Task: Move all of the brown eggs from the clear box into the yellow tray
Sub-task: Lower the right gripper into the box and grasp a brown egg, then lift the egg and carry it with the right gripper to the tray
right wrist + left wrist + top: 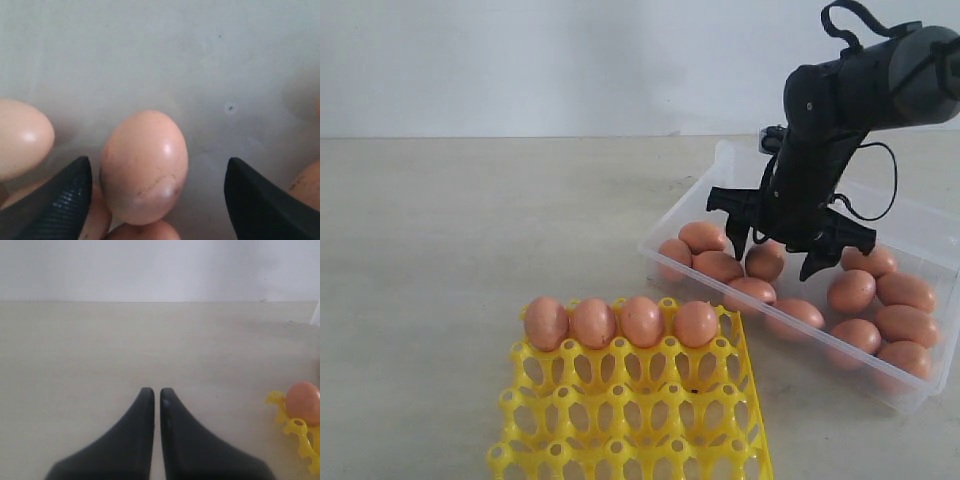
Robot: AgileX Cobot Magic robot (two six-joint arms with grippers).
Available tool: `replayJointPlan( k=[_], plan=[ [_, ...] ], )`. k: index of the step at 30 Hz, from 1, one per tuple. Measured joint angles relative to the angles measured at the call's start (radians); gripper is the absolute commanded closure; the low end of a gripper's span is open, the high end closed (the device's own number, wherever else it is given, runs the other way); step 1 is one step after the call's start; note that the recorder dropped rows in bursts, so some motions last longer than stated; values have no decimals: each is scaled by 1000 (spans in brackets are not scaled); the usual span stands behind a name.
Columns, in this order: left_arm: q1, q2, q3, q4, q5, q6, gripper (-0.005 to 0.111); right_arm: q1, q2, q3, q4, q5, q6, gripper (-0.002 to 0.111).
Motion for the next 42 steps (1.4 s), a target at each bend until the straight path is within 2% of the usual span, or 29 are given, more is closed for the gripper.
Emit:
replayJointPlan(
  k=[6,12,20,26,35,39,42],
  plan=[
    [0,0,0,0,0,0,103,0,0,46,0,-90,2,43],
    [0,0,0,0,0,0,103,0,0,54,-9,-165,2,62],
    [0,0,0,0,0,0,103,0,0,54,-15,-190,6,76],
    [0,0,0,0,0,0,103,0,0,54,-47,-200,8,108],
    [0,0,0,0,0,0,103,0,-60,64,-202,-213,10,108],
    [0,0,0,0,0,0,103,9,-172,115,-347,-369,10,108],
    [0,0,0,0,0,0,103,18,-256,181,-447,-595,10,108]
  ],
)
